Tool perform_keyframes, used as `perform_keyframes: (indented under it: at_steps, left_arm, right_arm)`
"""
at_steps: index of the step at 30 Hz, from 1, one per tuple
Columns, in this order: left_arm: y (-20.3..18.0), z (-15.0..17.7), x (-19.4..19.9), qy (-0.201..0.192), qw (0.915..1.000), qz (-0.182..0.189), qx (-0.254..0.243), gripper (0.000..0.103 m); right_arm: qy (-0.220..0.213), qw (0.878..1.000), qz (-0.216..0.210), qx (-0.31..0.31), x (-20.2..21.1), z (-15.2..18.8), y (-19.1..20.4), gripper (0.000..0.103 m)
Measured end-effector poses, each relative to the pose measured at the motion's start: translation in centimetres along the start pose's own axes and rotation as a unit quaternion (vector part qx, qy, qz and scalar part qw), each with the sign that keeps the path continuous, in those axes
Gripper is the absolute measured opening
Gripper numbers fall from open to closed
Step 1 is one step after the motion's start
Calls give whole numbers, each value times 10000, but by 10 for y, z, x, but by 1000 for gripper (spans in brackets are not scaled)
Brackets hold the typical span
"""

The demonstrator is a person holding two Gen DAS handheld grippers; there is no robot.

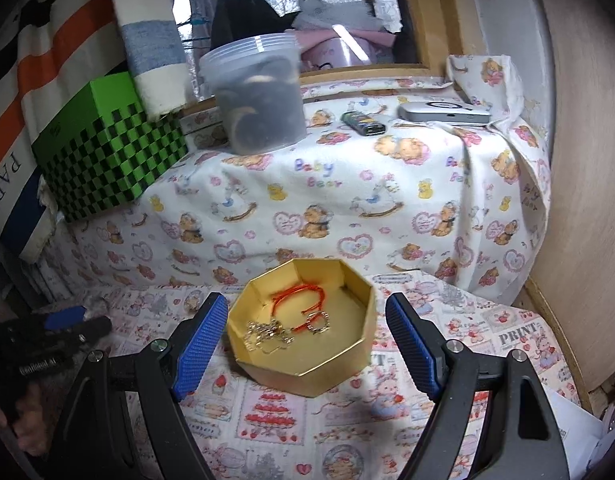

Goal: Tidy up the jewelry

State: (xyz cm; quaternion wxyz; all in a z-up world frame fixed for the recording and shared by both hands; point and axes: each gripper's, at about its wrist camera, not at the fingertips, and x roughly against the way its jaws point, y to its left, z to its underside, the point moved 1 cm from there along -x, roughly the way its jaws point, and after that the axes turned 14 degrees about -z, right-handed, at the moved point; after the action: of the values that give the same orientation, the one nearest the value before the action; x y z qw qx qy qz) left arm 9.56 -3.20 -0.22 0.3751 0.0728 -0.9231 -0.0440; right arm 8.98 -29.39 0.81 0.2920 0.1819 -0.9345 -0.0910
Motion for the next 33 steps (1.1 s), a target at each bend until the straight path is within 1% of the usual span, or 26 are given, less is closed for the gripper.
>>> perform_keyframes:
  at_steps: [2, 5, 8, 10, 12, 15, 19, 20, 23, 24, 26, 27, 28, 29, 33]
  left_arm:
    - [10, 1, 5, -96, 9998, -141, 34, 61]
    - [20, -1, 7, -158, 9995, -181, 184, 61]
    - [29, -2, 14, -309, 9987, -260, 311, 61]
    - [36, -3, 19, -385, 9981, -230, 424, 61]
    - [37, -4, 22, -442, 9976, -186, 507, 61]
    - [41, -6, 22, -458, 9969, -225, 595, 61]
    - [48, -6, 13, -337, 9965, -294, 707, 61]
    - [50, -6, 10, -300, 9964, -316, 729, 61]
    - [56, -4, 0, -172, 9959, -435, 772, 61]
    - [57, -4, -3, -119, 9958, -470, 771, 61]
    - [56, -2, -8, -41, 9959, -528, 738, 61]
    - [56, -2, -10, -33, 9959, -544, 727, 61]
    - [55, -1, -11, -23, 9959, -551, 718, 61]
    - [55, -1, -13, -1, 9960, -549, 707, 61]
    - [54, 2, -15, 74, 9956, -550, 759, 61]
  right_arm:
    - [-4, 9998, 25, 198, 0, 2, 10, 83]
    - [-1, 9990, -52, 448, 1, 5, 27, 83]
    - [19, 9974, -166, 695, 3, 8, 43, 83]
    - [50, 9959, -239, 875, 2, 9, 55, 83]
    - [260, 9935, -364, 1043, -2, 8, 67, 83]
    - [578, 9917, -614, 972, -10, 5, 78, 83]
    - [992, 9871, -919, 858, -29, 3, 94, 74]
    - [1081, 9860, -967, 828, -34, 3, 97, 68]
    - [1352, 9816, -1065, 825, -57, 4, 107, 59]
    - [1439, 9809, -1017, 827, -66, 5, 110, 58]
    - [1509, 9810, -991, 712, -79, 8, 109, 49]
    - [1571, 9805, -1008, 619, -86, 10, 108, 46]
    - [1659, 9793, -1003, 590, -94, 12, 108, 42]
    - [1730, 9781, -969, 629, -101, 15, 109, 39]
    - [1910, 9750, -682, 908, -123, 27, 114, 36]
